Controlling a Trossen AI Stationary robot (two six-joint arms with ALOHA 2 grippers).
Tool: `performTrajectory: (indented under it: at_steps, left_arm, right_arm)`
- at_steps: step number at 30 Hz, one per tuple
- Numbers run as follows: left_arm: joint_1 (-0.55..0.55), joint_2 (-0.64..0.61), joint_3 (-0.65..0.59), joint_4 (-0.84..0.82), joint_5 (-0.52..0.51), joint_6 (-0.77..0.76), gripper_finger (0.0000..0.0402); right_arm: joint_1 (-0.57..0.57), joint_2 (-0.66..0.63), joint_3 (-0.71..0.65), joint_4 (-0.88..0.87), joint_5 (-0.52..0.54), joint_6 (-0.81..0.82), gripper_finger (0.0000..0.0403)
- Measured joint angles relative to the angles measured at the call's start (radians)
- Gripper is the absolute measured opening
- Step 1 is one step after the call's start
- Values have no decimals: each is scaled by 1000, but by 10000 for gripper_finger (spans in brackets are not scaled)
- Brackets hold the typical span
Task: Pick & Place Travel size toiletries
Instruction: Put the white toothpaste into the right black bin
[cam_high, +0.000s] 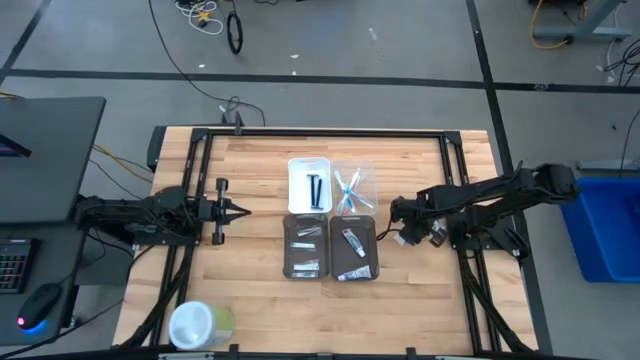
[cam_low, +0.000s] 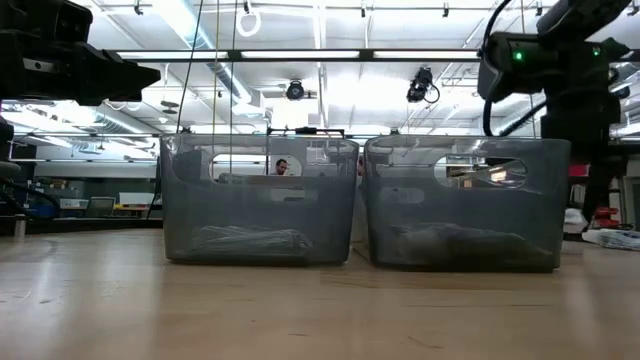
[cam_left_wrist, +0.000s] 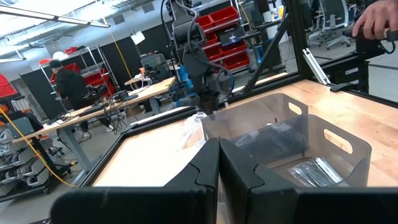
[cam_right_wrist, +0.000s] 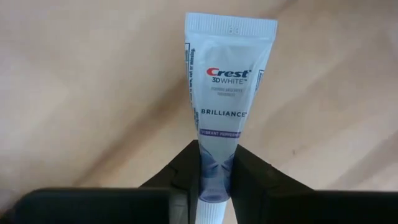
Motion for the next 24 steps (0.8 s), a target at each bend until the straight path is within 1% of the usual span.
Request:
performTrajectory:
  at_steps: [5,11,16,24]
  left_arm:
    - [0,0,0,0,0,0,16]
    - [0,0,0,0,0,0,16]
    - [0,0,0,0,0,0,16]
    - [0,0,0,0,0,0,16]
  right_arm:
    - [34,-33,43,-38,-97,68,70]
    - [71,-45,148,-104,-106,74,75]
    - [88,-45,247,-112,-106,74,71]
    - [102,-35,353,-21,-106,78,74]
